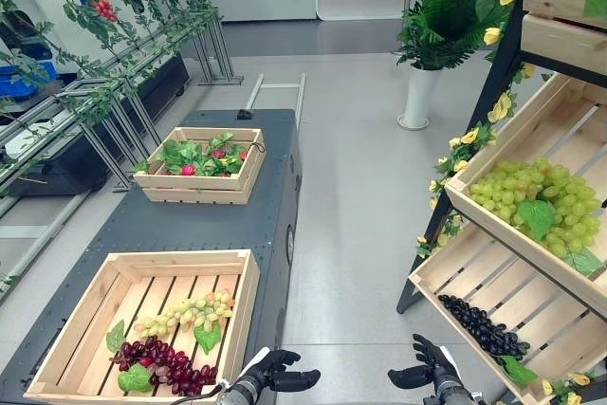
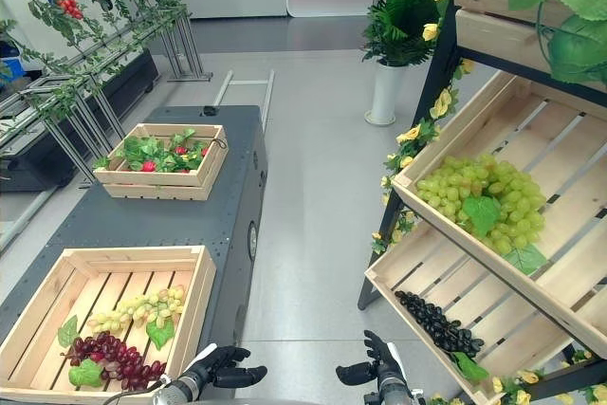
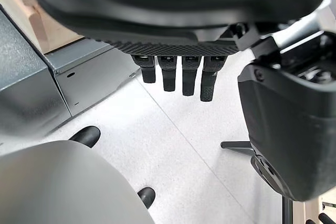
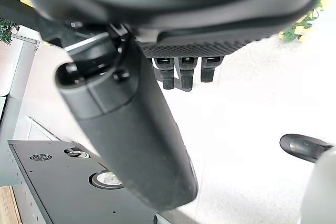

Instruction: Pick up the fruits from the basket on one side to the basket on the other side

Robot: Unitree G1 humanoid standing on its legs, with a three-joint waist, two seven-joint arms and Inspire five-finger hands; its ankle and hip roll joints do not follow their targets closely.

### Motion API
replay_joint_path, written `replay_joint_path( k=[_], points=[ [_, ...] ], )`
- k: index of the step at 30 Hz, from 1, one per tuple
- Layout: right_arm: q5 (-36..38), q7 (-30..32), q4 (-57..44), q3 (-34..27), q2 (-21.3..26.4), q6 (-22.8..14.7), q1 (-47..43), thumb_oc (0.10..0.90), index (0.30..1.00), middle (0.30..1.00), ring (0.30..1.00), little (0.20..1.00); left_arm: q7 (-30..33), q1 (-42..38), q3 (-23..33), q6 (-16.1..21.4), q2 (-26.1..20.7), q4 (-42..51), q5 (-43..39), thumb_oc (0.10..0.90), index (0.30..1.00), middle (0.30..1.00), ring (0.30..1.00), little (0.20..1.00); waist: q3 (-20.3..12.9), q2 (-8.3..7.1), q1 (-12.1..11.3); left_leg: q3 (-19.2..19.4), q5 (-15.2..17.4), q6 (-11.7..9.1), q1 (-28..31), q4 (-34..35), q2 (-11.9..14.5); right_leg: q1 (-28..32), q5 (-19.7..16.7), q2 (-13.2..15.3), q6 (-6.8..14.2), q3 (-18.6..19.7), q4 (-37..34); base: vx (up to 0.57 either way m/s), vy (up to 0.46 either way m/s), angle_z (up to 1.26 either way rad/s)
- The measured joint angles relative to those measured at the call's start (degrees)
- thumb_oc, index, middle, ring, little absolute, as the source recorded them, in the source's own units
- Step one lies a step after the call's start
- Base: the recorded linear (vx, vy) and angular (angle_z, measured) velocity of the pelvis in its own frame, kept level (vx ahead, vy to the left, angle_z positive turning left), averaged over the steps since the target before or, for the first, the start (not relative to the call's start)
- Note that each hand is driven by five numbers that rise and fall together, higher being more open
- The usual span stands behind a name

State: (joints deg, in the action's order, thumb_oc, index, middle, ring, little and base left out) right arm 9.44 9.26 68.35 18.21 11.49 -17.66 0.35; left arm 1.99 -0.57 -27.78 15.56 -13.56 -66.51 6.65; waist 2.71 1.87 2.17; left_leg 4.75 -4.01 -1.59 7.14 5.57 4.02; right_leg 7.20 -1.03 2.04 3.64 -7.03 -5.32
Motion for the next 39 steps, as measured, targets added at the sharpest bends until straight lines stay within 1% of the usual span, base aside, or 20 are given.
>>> replay_joint_path(
  k=[7, 9, 12, 13, 14, 15, 17, 20, 21, 23, 24, 26, 27, 28, 30, 33, 34, 35, 36, 39],
  points=[
    [0.18, -0.07, 0.0, 0.01, -0.01, -0.45, 0.02, 0.8, 0.9, 0.9, 0.9, 0.9, 2.13, 0.16, -0.01, -0.06, 0.0, -0.02, 1.79, 0.8, 0.9, 0.9, 0.9, 0.9, -0.02, 0.13, -0.01, 0.16, 0.04, 0.09, -0.53, 0.0, -0.01, -0.55, -0.11, 0.04, 0.08, 0.07, -0.01, 0.0, 0.004, -0.02],
    [0.69, -0.9, 0.0, 0.05, -0.01, -0.49, 0.02, 0.8, 0.9, 0.9, 0.9, 0.9, 2.32, 0.21, -0.02, 0.73, -0.03, -0.07, 2.1, 0.8, 0.9, 0.9, 0.9, 0.9, -0.02, 0.18, -0.05, 0.11, -0.07, -0.07, -0.62, 0.0, -0.02, -0.46, -0.14, 0.04, 0.02, -0.08, -0.01, 0.0, 0.0, 0.0],
    [2.46, -3.26, -0.02, 0.12, -0.03, -0.54, 0.06, 0.8, 0.9, 0.9, 0.9, 0.9, 4.41, 0.54, -0.04, 5.95, -0.06, -0.29, 2.03, 0.8, 0.9, 0.9, 0.9, 0.9, 0.03, 0.28, -0.17, -0.05, -0.11, -0.11, -0.71, 0.0, -0.04, -0.43, -0.2, 0.0, -0.06, -0.29, -0.01, -0.01, 0.001, 0.01],
    [2.58, -3.69, -0.02, 0.11, -0.02, -0.54, 0.03, 0.8, 0.9, 0.9, 0.9, 0.9, 5.01, 0.58, -0.05, 6.99, -0.06, -0.25, 1.96, 0.8, 0.9, 0.9, 0.9, 0.9, 0.05, 0.31, -0.29, -0.15, -0.13, -0.12, -0.78, 0.0, -0.04, -0.42, -0.2, 0.0, -0.07, -0.39, -0.01, -0.03, 0.007, 0.13],
    [3.98, -5.0, -0.04, 0.15, -0.02, -0.54, 0.03, 0.8, 0.9, 0.9, 0.9, 0.9, 6.47, 0.6, -0.03, 9.95, -0.1, 0.22, 1.44, 0.8, 0.9, 0.9, 0.9, 0.9, 0.11, 0.3, -0.32, -0.98, -0.22, -0.18, -1.09, 0.0, -0.1, -0.45, -0.15, 0.02, -0.09, -1.29, -0.01, -0.03, 0.009, 0.19],
    [4.74, -5.71, -0.04, 0.15, -0.04, -0.53, 0.06, 0.8, 0.9, 0.9, 0.9, 0.9, 7.19, 0.53, 0.02, 11.19, -0.13, 0.65, 1.39, 0.8, 0.9, 0.9, 0.9, 0.9, 0.2, 0.3, -0.35, -1.34, -0.28, -0.26, -1.21, 0.0, -0.13, -0.51, -0.12, 0.06, -0.12, -1.51, -0.01, -0.04, 0.011, 0.21],
    [7.58, -9.04, -0.04, 0.11, 0.1, -0.53, 0.04, 0.8, 0.9, 0.9, 0.9, 0.9, 9.21, 0.56, 0.06, 14.82, -0.39, 3.67, -0.3, 0.8, 0.9, 0.9, 0.9, 0.9, 0.59, 0.59, -1.36, -1.68, -0.39, -0.33, -1.59, 0.0, -0.01, -0.6, 0.02, -0.02, -0.01, -1.74, -0.01, -0.04, 0.014, 0.1],
    [12.97, -14.16, -0.15, 0.04, 0.46, -0.37, 0.07, 0.8, 0.9, 0.9, 0.9, 0.9, 10.22, 0.8, 1.89, 16.87, -1.49, 9.44, -0.66, 0.8, 0.9, 0.9, 0.9, 0.9, 1.31, 1.05, -1.59, -3.07, -0.74, -0.42, -2.32, 0.0, -0.04, -0.61, 0.14, -0.01, -0.08, -3.21, -0.02, -0.05, 0.028, 0.23],
    [15.74, -16.56, -0.57, 0.03, 0.88, -0.28, 0.09, 0.8, 0.9, 0.9, 0.9, 0.9, 11.59, 0.78, 3.67, 18.71, -2.08, 12.56, -0.65, 0.8, 0.9, 0.9, 0.9, 0.9, 2.05, 1.36, -2.11, -3.44, -0.91, -0.46, -2.56, -0.01, -0.01, -0.72, 0.16, -0.06, -0.08, -3.51, -0.02, -0.06, 0.05, 0.2],
    [19.41, -19.38, -1.22, -0.47, 1.5, -0.23, 0.42, 0.8, 0.9, 0.9, 0.9, 0.9, 13.6, 0.78, 6.01, 19.63, -3.19, 17.36, 0.47, 0.8, 0.9, 0.9, 0.9, 0.9, 2.65, 1.99, -2.8, -4.26, -1.13, -0.53, -3.06, -0.01, -0.07, -0.89, 0.09, 0.0, -0.15, -4.4, -0.02, -0.05, 0.065, 0.2],
    [21.46, -20.69, -1.51, -2.0, 1.6, -0.21, 0.77, 0.8, 0.9, 0.9, 0.9, 0.9, 15.28, 0.68, 7.73, 20.26, -4.55, 21.26, 1.65, 0.8, 0.9, 0.9, 0.9, 0.9, 2.89, 2.4, -3.36, -4.71, -1.26, -0.56, -3.64, -0.01, -0.11, -1.23, 0.07, 0.01, -0.15, -4.82, -0.02, -0.03, 0.064, 0.16],
    [25.57, -23.27, -1.58, -3.73, 1.9, -0.17, 0.84, 0.8, 0.9, 0.9, 0.9, 0.9, 16.59, 0.04, 9.88, 20.54, -7.37, 24.61, 3.09, 0.8, 0.9, 0.9, 0.9, 0.9, 3.4, 3.18, -3.98, -4.88, -1.31, -0.6, -3.88, -0.02, -0.15, -1.34, -0.12, 0.05, -0.12, -5.23, -0.02, -0.01, 0.101, 0.09],
    [26.58, -24.02, -1.69, -4.24, 2.02, -0.16, 0.82, 0.8, 0.9, 0.9, 0.9, 0.9, 16.58, -0.15, 10.63, 20.54, -8.46, 25.06, 3.48, 0.8, 0.9, 0.9, 0.9, 0.9, 3.56, 3.48, -4.06, -5.0, -1.32, -0.61, -3.89, -0.02, -0.19, -1.29, -0.11, 0.13, -0.12, -5.42, -0.03, 0.02, 0.123, 0.14],
    [29.76, -25.66, -2.31, -4.65, 2.33, -0.11, 0.91, 0.8, 0.9, 0.9, 0.9, 0.9, 16.58, -0.92, 10.9, 20.44, -11.78, 25.18, 4.39, 0.8, 0.9, 0.9, 0.9, 0.9, 3.84, 3.94, -3.84, -5.54, -1.32, -0.6, -4.09, -0.03, -0.28, -1.25, 0.0, 0.16, -0.08, -5.97, -0.03, 0.03, 0.099, 0.13],
    [32.15, -27.4, -3.39, -6.01, 2.86, 0.35, 1.2, 0.8, 0.9, 0.9, 0.9, 0.9, 16.87, -1.52, 11.9, 19.71, -15.68, 25.27, 6.51, 0.8, 0.9, 0.9, 0.9, 0.9, 4.26, 4.68, -3.88, -5.9, -1.34, -0.58, -4.06, -0.03, -0.42, -1.05, 0.1, 0.3, -0.02, -6.23, -0.05, 0.04, 0.13, 0.12],
    [32.21, -29.5, -3.58, -6.64, 4.09, 0.78, 1.21, 0.8, 0.9, 0.9, 0.9, 0.9, 16.88, -1.5, 13.65, 18.19, -21.45, 25.68, 7.41, 0.8, 0.9, 0.9, 0.9, 0.9, 4.58, 5.27, -4.06, -6.1, -1.35, -0.56, -4.02, -0.17, -0.57, -0.82, 0.33, 0.37, 0.14, -6.49, -0.07, 0.05, 0.077, 0.06],
    [32.18, -29.82, -3.55, -6.65, 4.28, 0.89, 1.31, 0.8, 0.9, 0.9, 0.9, 0.9, 17.24, -1.5, 14.38, 17.72, -21.95, 25.67, 7.55, 0.8, 0.9, 0.9, 0.9, 0.9, 4.62, 5.35, -4.2, -6.16, -1.35, -0.56, -3.97, -0.16, -0.6, -0.74, 0.37, 0.4, 0.16, -6.57, -0.07, 0.08, 0.089, 0.08],
    [32.15, -30.72, -3.27, -6.67, 4.64, 0.93, 1.56, 0.8, 0.9, 0.9, 0.9, 0.9, 18.8, -1.5, 16.0, 17.2, -23.08, 25.55, 9.11, 0.8, 0.9, 0.9, 0.9, 0.9, 4.67, 5.43, -4.63, -6.24, -1.34, -0.57, -3.91, -0.01, -0.64, -0.54, 0.44, 0.44, 0.15, -6.81, -0.09, 0.06, 0.064, 0.13],
    [32.01, -31.18, -3.23, -6.67, 4.78, 0.94, 2.0, 0.8, 0.9, 0.9, 0.9, 0.9, 21.85, -1.5, 17.21, 17.2, -25.23, 25.28, 13.54, 0.8, 0.9, 0.9, 0.9, 0.9, 4.71, 5.33, -4.79, -6.56, -1.34, -0.58, -3.95, -0.03, -0.64, -0.38, 0.64, 0.42, 0.18, -7.42, -0.08, 0.06, 0.065, 0.16],
    [31.94, -31.21, -2.76, -6.61, 4.98, 1.01, 2.48, 0.8, 0.9, 0.9, 0.9, 0.9, 28.64, -1.52, 18.68, 17.19, -28.14, 24.04, 19.46, 0.8, 0.9, 0.9, 0.9, 0.9, 4.74, 5.34, -5.44, -7.33, -1.37, -0.62, -4.07, -0.02, -0.77, -0.16, 0.77, 0.46, 0.2, -8.07, -0.08, 0.03, 0.054, 0.12]
  ],
)
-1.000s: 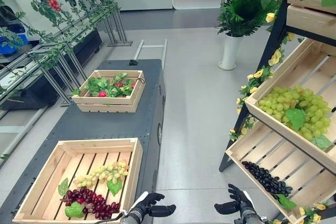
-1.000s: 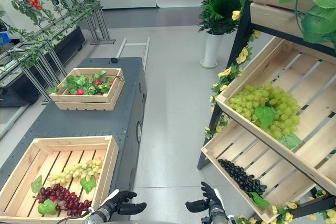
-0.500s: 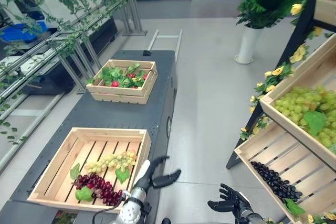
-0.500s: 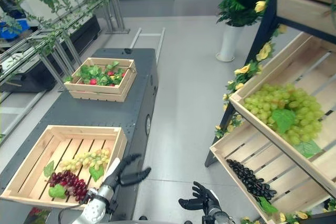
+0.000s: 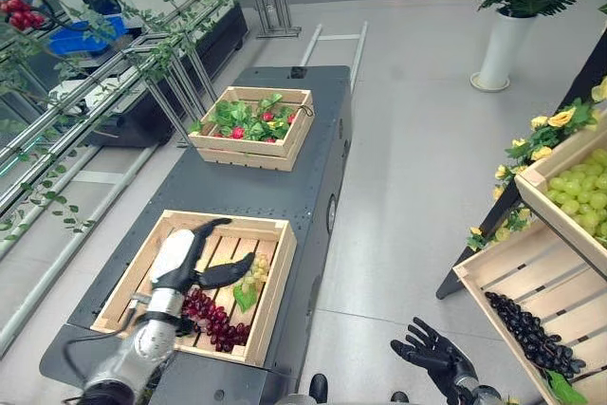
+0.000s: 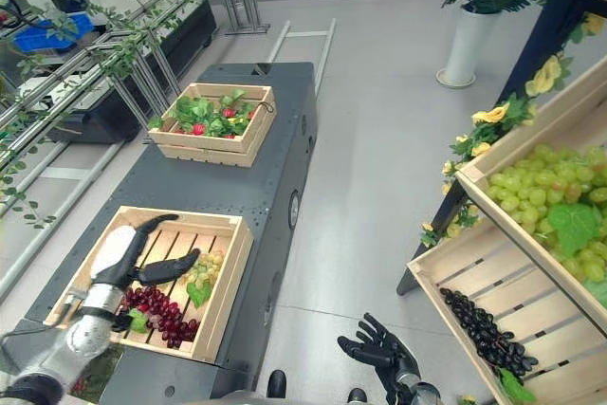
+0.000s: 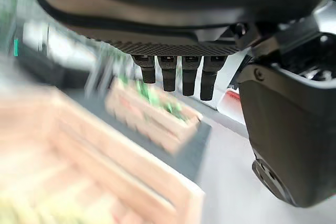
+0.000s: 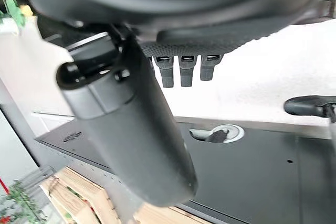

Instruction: Pick up the fruits from the basket on one side to the basket on the other side

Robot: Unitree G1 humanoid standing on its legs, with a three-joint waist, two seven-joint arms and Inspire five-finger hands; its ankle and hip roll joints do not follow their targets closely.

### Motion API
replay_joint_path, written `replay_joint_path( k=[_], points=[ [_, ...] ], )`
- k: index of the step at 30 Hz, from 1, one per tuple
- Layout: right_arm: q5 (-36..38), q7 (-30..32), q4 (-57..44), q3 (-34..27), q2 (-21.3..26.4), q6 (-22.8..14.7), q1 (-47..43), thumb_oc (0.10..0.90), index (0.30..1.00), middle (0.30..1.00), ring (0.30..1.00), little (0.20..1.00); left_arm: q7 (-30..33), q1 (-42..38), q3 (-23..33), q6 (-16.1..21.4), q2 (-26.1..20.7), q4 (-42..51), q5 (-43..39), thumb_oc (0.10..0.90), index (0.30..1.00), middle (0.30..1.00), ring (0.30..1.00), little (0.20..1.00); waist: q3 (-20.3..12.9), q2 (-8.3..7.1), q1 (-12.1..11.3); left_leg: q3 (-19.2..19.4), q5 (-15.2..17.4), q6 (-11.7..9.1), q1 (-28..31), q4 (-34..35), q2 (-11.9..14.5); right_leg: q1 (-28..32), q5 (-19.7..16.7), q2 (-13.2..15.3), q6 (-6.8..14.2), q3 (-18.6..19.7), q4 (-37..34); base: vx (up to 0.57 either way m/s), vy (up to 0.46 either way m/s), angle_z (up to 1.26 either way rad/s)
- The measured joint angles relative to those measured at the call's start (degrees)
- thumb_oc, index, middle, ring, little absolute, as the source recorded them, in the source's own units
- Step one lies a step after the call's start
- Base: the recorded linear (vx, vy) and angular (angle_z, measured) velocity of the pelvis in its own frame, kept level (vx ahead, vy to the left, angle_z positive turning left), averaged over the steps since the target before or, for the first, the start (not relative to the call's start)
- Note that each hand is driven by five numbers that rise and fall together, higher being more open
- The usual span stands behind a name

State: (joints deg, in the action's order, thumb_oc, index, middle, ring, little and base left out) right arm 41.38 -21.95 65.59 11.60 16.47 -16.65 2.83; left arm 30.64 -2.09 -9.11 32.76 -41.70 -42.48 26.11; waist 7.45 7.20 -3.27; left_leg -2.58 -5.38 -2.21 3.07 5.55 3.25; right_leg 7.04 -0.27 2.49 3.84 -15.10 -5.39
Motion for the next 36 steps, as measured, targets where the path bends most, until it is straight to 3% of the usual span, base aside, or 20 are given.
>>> replay_joint_path(
  k=[3, 8, 11, 15, 20, 21, 25, 32, 36],
  points=[
    [-0.02, 0.01, 1.09, 0.17, 0.07, 0.02, -0.04, 0.8, 0.9, 0.9, 0.9, 0.9, 7.12, -0.08, 0.26, -0.41, -2.63, -1.97, 8.27, 0.8, 0.9, 0.9, 0.9, 0.9, 0.12, -0.37, -0.98, -0.11, -0.02, 0.01, -0.44, 0.0, -0.11, -0.35, 0.01, 0.08, 0.02, -0.1, 0.03, 0.0, 0.061, 0.04],
    [-0.36, 0.89, 2.37, 0.9, 0.26, 0.03, -1.69, 0.8, 0.9, 0.9, 0.9, 0.9, 10.8, -3.9, -3.32, -3.33, -5.7, -5.93, 14.12, 0.8, 0.9, 0.9, 0.9, 0.9, 1.69, -2.01, -1.46, -0.24, -1.33, 0.23, -3.65, -0.41, -0.24, -3.25, 0.08, 0.41, 0.21, -1.33, 1.49, -0.13, 0.086, 0.16],
    [-0.42, 2.7, 2.96, 1.13, 1.07, 0.02, -5.96, 0.8, 0.9, 0.9, 0.9, 0.9, 11.67, -10.35, -7.94, -4.97, -8.21, -7.45, 16.46, 0.8, 0.9, 0.9, 0.9, 0.9, 6.34, -3.14, -1.29, 1.28, -1.74, 0.42, -7.54, -3.69, -0.84, -8.14, 2.72, 1.79, 0.59, -1.87, 9.04, -0.15, 0.086, 0.21],
    [-0.46, 5.07, 3.27, 2.52, 1.38, -0.03, -12.86, 0.8, 0.9, 0.9, 0.9, 0.9, 13.07, -18.65, -11.76, -6.52, -12.77, -7.36, 17.16, 0.8, 0.9, 0.9, 0.9, 0.9, 13.78, -6.37, -1.78, 3.03, -0.89, 1.48, -12.22, -9.16, -2.32, -16.08, 8.48, 5.72, 0.66, -2.36, 22.97, -0.13, 0.075, 0.18],
    [-0.47, 5.46, 3.1, 2.88, 2.11, -0.07, -18.94, 0.8, 0.9, 0.9, 0.9, 0.9, 13.43, -26.44, -15.52, -9.16, -15.9, -8.35, 18.13, 0.8, 0.9, 0.9, 0.9, 0.9, 20.68, -6.79, -2.7, 4.54, 1.14, 1.93, -19.5, -17.69, -2.5, -22.62, 11.65, 7.86, -0.38, -2.27, 31.69, -0.1, 0.056, 0.14],
    [-0.46, 5.5, 2.87, 2.85, 2.2, -0.07, -20.08, 0.8, 0.9, 0.9, 0.9, 0.9, 13.32, -27.64, -16.7, -9.79, -16.64, -8.37, 18.62, 0.8, 0.9, 0.9, 0.9, 0.9, 21.21, -6.8, -2.95, 4.51, 2.03, 1.9, -22.86, -20.89, -2.37, -25.45, 12.31, 8.2, -0.81, -2.24, 34.13, -0.06, 0.061, 0.07],
    [-0.46, 5.49, 1.72, 3.16, 2.72, -0.03, -20.4, 0.8, 0.9, 0.9, 0.9, 0.9, 12.66, -27.7, -19.87, -10.53, -17.4, -6.97, 19.27, 0.8, 0.9, 0.9, 0.9, 0.9, 22.18, -7.08, -3.68, 4.69, 5.15, 1.69, -27.15, -28.25, -2.38, -28.75, 14.91, 9.5, -1.44, -1.86, 40.21, -0.05, 0.111, 0.02],
    [-0.41, 5.47, 1.36, 3.16, 4.71, 0.03, -20.49, 0.8, 0.9, 0.9, 0.9, 0.9, 12.18, -29.18, -20.59, -11.95, -18.74, -4.51, 19.32, 0.8, 0.9, 0.9, 0.9, 0.9, 22.79, -7.94, -3.94, 4.52, 10.32, 1.75, -34.74, -40.92, -2.34, -34.68, 19.98, 11.31, -1.83, -1.29, 51.22, -0.01, 0.058, 0.07],
    [-0.44, 5.32, 0.77, 3.16, 5.42, 0.04, -20.62, 0.8, 0.9, 0.9, 0.9, 0.9, 10.17, -30.31, -21.86, -13.82, -20.02, -3.46, 19.32, 0.8, 0.9, 0.9, 0.9, 0.9, 22.91, -8.1, -3.75, 4.31, 11.03, 1.74, -38.67, -44.4, -2.22, -38.41, 20.99, 11.67, -2.16, -1.0, 54.69, -0.01, 0.048, 0.03]
  ],
)
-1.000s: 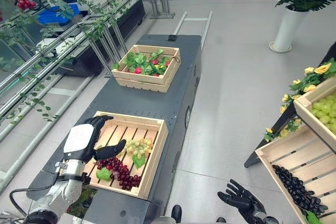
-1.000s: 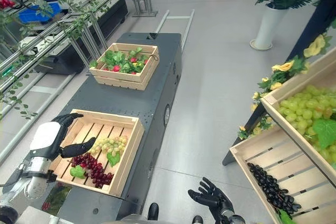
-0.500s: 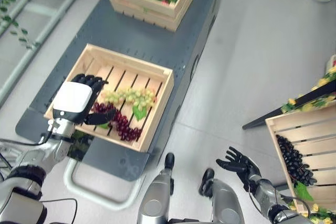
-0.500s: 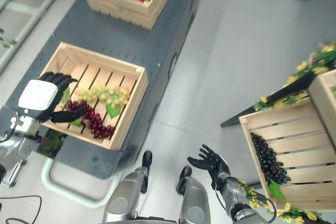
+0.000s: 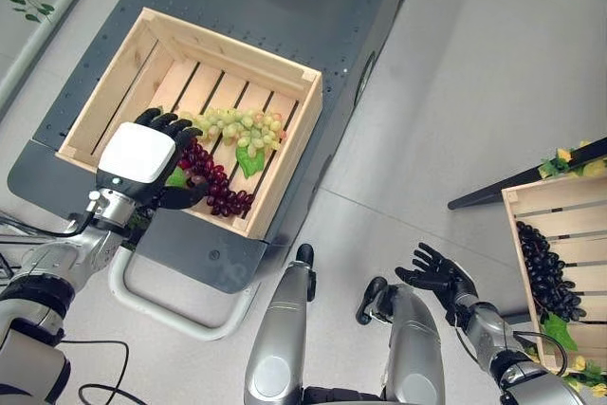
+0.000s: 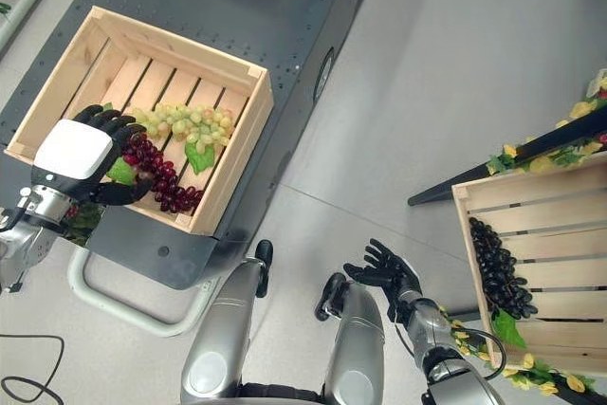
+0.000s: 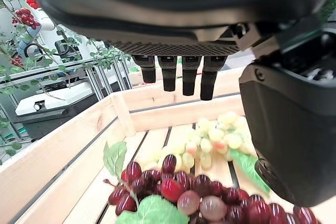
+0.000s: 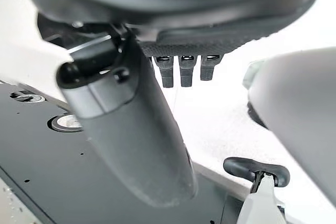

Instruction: Pick up the fruits from the basket on one side to the basket on the other side

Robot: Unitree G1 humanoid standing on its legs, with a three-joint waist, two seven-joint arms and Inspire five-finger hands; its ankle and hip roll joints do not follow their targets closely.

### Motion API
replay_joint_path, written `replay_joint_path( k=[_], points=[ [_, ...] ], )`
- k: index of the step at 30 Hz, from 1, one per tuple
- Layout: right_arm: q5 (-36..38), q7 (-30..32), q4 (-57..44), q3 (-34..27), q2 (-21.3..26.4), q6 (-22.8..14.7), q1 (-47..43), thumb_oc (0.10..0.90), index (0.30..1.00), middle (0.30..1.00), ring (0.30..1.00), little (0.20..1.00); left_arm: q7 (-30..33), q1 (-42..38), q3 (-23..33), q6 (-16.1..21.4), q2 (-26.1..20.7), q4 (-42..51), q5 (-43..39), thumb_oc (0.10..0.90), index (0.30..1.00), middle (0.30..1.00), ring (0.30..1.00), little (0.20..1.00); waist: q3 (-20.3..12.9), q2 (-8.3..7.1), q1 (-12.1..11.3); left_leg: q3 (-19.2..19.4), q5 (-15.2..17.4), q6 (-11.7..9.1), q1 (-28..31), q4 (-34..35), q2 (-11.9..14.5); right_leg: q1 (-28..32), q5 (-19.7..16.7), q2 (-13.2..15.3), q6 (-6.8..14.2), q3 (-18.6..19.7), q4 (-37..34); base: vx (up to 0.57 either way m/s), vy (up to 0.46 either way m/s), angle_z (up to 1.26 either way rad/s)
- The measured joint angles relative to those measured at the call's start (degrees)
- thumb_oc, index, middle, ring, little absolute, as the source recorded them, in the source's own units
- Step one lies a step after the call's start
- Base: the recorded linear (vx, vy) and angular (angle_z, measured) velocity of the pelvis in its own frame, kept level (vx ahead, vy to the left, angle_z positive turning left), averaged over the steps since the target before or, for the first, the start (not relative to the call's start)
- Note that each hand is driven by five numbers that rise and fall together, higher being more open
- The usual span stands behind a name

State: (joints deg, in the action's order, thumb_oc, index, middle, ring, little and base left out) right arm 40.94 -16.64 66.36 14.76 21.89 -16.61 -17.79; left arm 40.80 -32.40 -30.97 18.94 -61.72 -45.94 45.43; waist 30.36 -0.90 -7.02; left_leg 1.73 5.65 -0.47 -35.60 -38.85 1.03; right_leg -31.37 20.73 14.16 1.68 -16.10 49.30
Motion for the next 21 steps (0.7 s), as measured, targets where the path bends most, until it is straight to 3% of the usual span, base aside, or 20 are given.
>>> replay_joint_path(
  k=[7, 12, 21],
  points=[
    [-0.1, -0.14, -0.77, 0.86, 0.2, 0.17, 0.07, 0.8, 0.9, 0.9, 0.9, 0.9, -2.88, -1.76, 0.11, -2.1, -1.61, 1.35, 0.27, 0.8, 0.9, 0.9, 0.9, 0.9, 0.09, -0.12, 0.06, -0.3, 0.39, 0.11, -2.76, -2.5, 0.22, -2.27, 0.48, 0.13, -0.25, -0.04, 2.12, 0.0, 0.02, 0.02],
    [-0.11, -0.59, -1.56, 1.77, 0.26, 0.25, 0.09, 0.8, 0.9, 0.9, 0.9, 0.9, -7.42, -3.44, -0.39, -2.2, -3.8, 5.16, 5.48, 0.8, 0.9, 0.9, 0.9, 0.9, 0.11, -0.25, 0.07, -0.3, 0.41, 0.14, -3.42, -2.6, 0.33, -2.75, 0.48, -0.03, -0.24, -0.04, 2.11, 0.01, -0.002, 0.01],
    [-0.13, -0.63, -1.63, 1.75, 0.66, 0.39, -0.38, 0.8, 0.9, 0.9, 0.9, 0.9, -18.67, -10.85, -9.39, -0.1, -11.27, 12.43, 9.42, 0.8, 0.9, 0.9, 0.9, 0.9, 0.15, -0.48, 1.34, -0.06, 0.62, 0.35, -5.42, -3.41, 0.77, -4.04, 0.49, -0.26, -0.3, -0.41, 2.09, 0.0, -0.009, 0.02]
  ],
)
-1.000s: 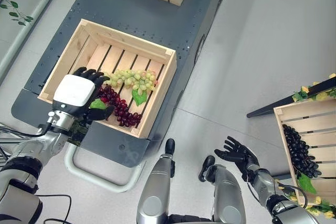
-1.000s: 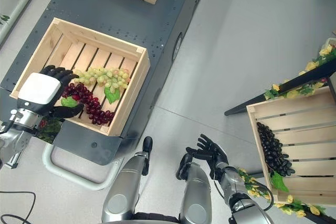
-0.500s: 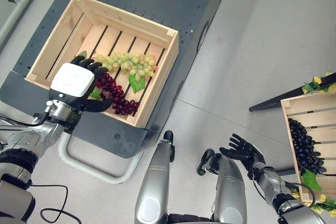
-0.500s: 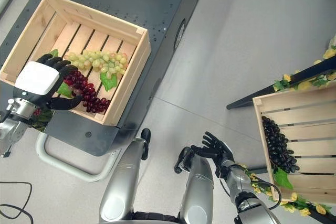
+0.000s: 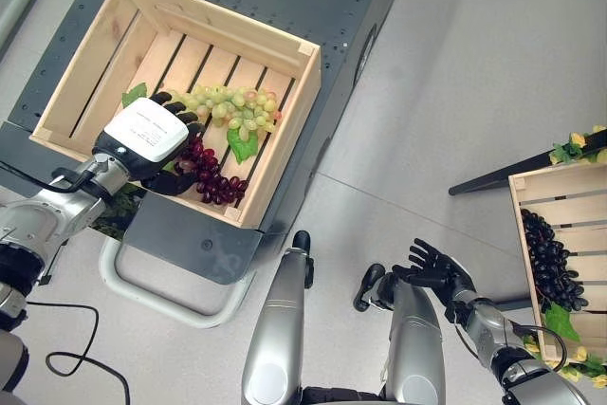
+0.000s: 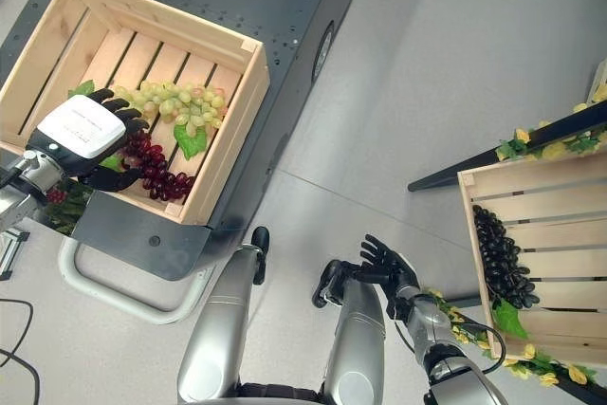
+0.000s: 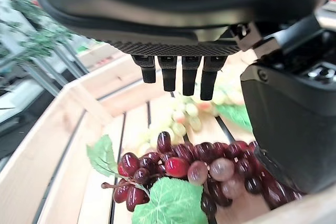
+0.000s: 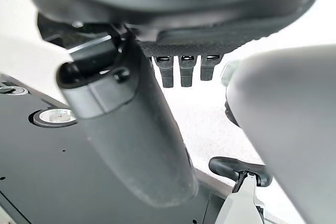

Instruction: Pick up the fruits from the basket on one side to the basket on the other side

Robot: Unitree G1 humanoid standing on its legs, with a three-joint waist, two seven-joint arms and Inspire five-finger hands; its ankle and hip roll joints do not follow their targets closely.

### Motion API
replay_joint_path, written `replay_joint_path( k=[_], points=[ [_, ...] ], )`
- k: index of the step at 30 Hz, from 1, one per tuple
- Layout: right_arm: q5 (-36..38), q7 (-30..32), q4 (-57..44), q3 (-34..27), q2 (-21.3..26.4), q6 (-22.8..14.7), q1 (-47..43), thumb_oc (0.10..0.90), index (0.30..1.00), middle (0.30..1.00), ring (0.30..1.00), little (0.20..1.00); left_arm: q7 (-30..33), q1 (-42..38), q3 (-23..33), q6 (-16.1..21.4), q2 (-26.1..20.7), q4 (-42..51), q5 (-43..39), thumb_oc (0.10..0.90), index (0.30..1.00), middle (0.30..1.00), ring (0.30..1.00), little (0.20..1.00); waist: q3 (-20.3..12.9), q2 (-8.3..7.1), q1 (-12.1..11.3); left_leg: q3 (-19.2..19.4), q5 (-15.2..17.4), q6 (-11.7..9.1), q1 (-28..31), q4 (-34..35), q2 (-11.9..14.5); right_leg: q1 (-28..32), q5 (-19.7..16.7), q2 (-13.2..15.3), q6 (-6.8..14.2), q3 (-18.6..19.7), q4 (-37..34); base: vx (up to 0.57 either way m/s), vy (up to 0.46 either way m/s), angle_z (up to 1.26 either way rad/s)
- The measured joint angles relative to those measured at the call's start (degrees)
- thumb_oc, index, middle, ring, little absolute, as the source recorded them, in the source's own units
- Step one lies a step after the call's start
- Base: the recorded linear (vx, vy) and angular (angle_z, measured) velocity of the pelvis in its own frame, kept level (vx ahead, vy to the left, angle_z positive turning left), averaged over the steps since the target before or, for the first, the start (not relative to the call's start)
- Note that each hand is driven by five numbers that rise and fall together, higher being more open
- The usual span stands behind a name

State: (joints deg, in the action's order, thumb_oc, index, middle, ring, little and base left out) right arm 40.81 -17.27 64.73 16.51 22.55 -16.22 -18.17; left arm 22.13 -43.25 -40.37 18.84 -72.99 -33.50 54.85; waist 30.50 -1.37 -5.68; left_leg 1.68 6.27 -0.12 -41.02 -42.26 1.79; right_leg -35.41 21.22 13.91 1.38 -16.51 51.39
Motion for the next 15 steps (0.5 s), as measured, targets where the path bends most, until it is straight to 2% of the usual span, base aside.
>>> replay_joint_path(
  k=[5, 6, 7, 10, 12, 15],
  points=[
    [0.08, -0.31, -0.46, 0.06, 0.92, 0.15, -0.31, 0.8, 0.9, 0.9, 0.9, 0.9, -7.81, -9.55, -9.36, 3.51, -1.88, 4.84, 1.27, 0.8, 0.9, 0.9, 0.9, 0.9, -0.02, -0.07, 0.02, -0.16, 0.05, -0.12, -1.79, -0.52, 0.08, -1.49, -0.02, -0.04, -0.01, -0.15, 0.34, 0.0, -0.018, 0.0],
    [0.14, -0.35, -0.68, 0.08, 1.13, 0.16, -0.47, 0.8, 0.9, 0.9, 0.9, 0.9, -9.29, -10.61, -10.53, 3.98, -1.85, 6.07, 1.12, 0.8, 0.9, 0.9, 0.9, 0.9, -0.01, -0.09, 0.61, -0.05, 0.28, -0.09, -2.25, -0.98, 0.19, -2.04, 0.03, -0.04, -0.03, -0.02, 0.61, 0.0, 0.0, 0.0],
    [0.16, -0.75, -0.74, 0.11, 1.41, 0.19, -0.61, 0.8, 0.9, 0.9, 0.9, 0.9, -12.08, -14.91, -15.26, 4.94, -2.16, 6.89, 1.17, 0.8, 0.9, 0.9, 0.9, 0.9, -0.01, -0.1, 0.37, -0.27, 0.35, 0.05, -2.88, -1.23, 0.18, -2.44, 0.05, -0.06, -0.03, -0.15, 0.77, 0.0, 0.0, 0.0],
    [0.31, -1.83, -0.91, 0.12, 1.72, 0.19, -0.71, 0.8, 0.9, 0.9, 0.9, 0.9, -16.99, -19.42, -18.73, 5.98, -2.09, 8.62, 0.52, 0.8, 0.9, 0.9, 0.9, 0.9, 0.04, -0.26, 0.98, -0.38, 0.37, 0.05, -3.88, -1.48, 0.22, -3.3, 0.02, -0.08, 0.0, -0.25, 0.93, 0.0, -0.016, 0.02],
    [0.35, -2.95, -0.78, 0.14, 1.72, 0.2, -0.61, 0.8, 0.9, 0.9, 0.9, 0.9, -23.07, -26.2, -25.31, 6.55, -2.11, 9.52, -2.01, 0.8, 0.9, 0.9, 0.9, 0.9, 0.05, -0.28, 0.97, -1.16, 0.15, -0.01, -4.71, -1.65, 0.17, -3.43, -0.05, -0.15, 0.11, -1.16, 0.76, -0.02, -0.041, 0.12],
    [0.58, -3.64, -0.79, 0.07, 1.74, 0.19, -0.76, 0.8, 0.9, 0.9, 0.9, 0.9, -29.29, -29.12, -26.15, 7.04, -2.11, 9.98, -6.73, 0.8, 0.9, 0.9, 0.9, 0.9, 0.02, -0.41, 1.08, -1.44, -0.06, -0.03, -6.09, -1.77, 0.18, -4.55, -0.11, -0.19, 0.17, -1.45, 0.85, -0.01, -0.011, 0.04]
  ],
)
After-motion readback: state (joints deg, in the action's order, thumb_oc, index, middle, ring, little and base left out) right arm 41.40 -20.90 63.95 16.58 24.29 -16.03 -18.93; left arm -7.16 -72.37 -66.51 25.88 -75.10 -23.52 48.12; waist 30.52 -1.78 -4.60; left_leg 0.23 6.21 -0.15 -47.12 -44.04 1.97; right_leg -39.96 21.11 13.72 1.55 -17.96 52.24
